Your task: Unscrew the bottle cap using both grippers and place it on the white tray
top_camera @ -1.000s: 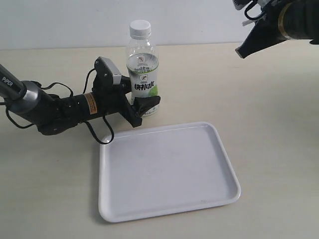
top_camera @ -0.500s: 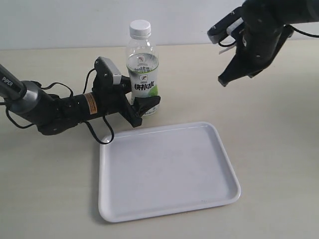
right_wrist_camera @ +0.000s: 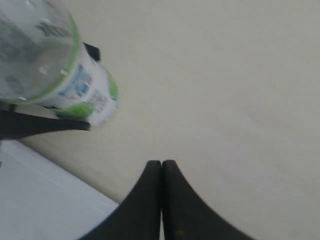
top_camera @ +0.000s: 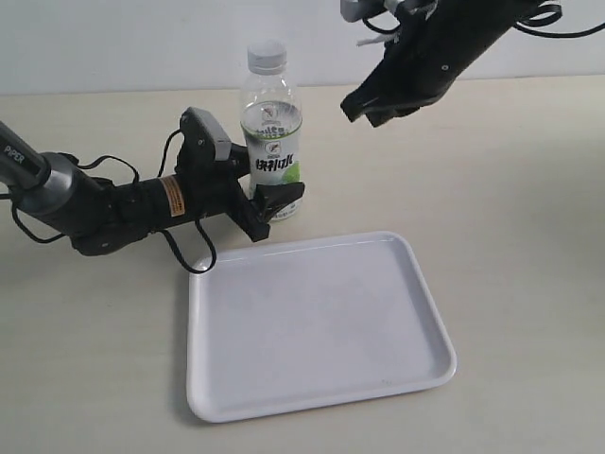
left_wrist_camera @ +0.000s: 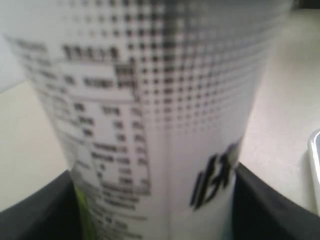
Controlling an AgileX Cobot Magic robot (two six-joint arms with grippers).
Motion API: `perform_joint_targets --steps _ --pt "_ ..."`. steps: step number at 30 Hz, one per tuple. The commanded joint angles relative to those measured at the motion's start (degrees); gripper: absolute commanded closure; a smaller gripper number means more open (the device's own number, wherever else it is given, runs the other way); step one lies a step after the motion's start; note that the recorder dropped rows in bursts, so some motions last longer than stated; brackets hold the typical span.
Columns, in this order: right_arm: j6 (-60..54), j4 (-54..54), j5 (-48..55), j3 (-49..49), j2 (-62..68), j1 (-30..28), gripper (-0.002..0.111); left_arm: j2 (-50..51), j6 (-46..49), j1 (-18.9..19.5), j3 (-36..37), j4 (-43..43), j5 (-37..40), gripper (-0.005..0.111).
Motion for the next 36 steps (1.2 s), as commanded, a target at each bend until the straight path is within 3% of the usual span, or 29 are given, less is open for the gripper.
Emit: perform_joint_targets --steps 1,10,15,25,27,32,36 --pt "-4.24 6.12 -1.94 0.26 -3.74 0.17 0.108 -0.50 0.00 -0.32 -0.48 0.19 0.24 0.107" --pt "-4.23 10.33 -20.97 11.59 -11.85 0.17 0.108 -0.50 0.00 -0.32 -0.47 0.32 0.24 0.107" --pt "-6.58 15.29 -19.28 11.76 -12.46 0.28 0.105 -0.50 0.00 -0.32 -0.47 1.00 0.24 0.107" --pt "-8.68 17.87 -14.98 9.85 -13.40 0.28 0.060 -0.50 0.00 -0.32 -0.58 1.23 0.24 0.107" --pt "-8.68 19.22 -14.05 9.26 -13.40 0.28 0.055 -0.50 0.00 -0.32 -0.58 1.23 0.24 0.107" --pt "-8.21 21.79 -13.54 9.12 -13.40 0.28 0.055 -0.50 0.00 -0.32 -0.58 1.23 0.24 0.107" --pt "-7.25 23.11 -12.69 9.12 -13.40 0.28 0.065 -0.50 0.00 -0.32 -0.58 1.50 0.24 0.107"
